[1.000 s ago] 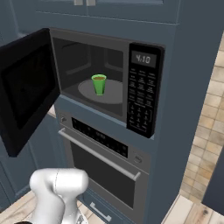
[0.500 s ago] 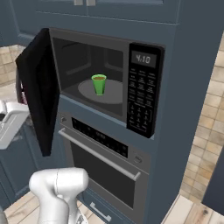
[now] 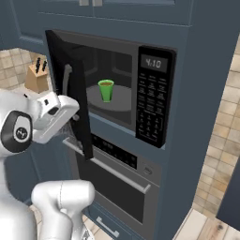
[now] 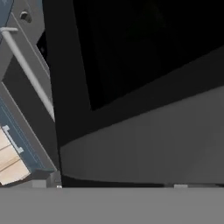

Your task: Place the microwavable item in the microwave. Then, close the microwave door and press the start button.

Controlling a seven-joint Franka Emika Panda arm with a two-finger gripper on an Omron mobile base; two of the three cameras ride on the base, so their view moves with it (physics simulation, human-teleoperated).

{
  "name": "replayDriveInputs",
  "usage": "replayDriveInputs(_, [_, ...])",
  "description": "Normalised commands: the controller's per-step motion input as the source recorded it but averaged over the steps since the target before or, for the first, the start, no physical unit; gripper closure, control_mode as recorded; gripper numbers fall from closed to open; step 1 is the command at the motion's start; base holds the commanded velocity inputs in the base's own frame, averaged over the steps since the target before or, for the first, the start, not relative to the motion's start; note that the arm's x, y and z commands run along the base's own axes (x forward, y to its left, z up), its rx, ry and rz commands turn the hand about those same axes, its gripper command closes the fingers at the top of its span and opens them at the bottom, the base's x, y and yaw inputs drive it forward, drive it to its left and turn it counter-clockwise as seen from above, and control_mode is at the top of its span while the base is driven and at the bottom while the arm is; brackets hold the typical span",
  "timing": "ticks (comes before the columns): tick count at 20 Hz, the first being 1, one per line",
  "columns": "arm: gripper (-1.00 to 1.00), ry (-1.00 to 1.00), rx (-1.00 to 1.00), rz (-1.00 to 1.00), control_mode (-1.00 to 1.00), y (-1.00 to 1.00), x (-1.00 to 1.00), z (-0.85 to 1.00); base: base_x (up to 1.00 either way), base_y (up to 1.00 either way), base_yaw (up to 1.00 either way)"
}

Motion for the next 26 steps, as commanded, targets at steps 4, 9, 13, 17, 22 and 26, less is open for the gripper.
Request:
replayDriveInputs(4, [-1.00,-0.08,0.09,0.00,-1.00,-0.82,0.58,0.56,0.00,0.00,0.00])
replayDriveInputs(9, [-1.00,-0.09,0.09,0.01,-1.00,-0.49,0.63,0.33,0.00,0.00,0.00])
replayDriveInputs(13, [-1.00,-0.08,0.07,0.00,-1.00,-0.30,0.63,0.05,0.00,0.00,0.00])
replayDriveInputs(17, [-1.00,-0.11,0.06,0.00,-1.00,-0.08,0.74,0.00,0.00,0.00,0.00])
replayDriveInputs(22, [-1.00,-0.13,0.04,0.00,-1.00,0.00,0.71,-0.07,0.00,0.00,0.00])
replayDriveInputs(26, [-1.00,-0.07,0.01,0.00,-1.00,0.00,0.74,-0.04,0.00,0.00,0.00])
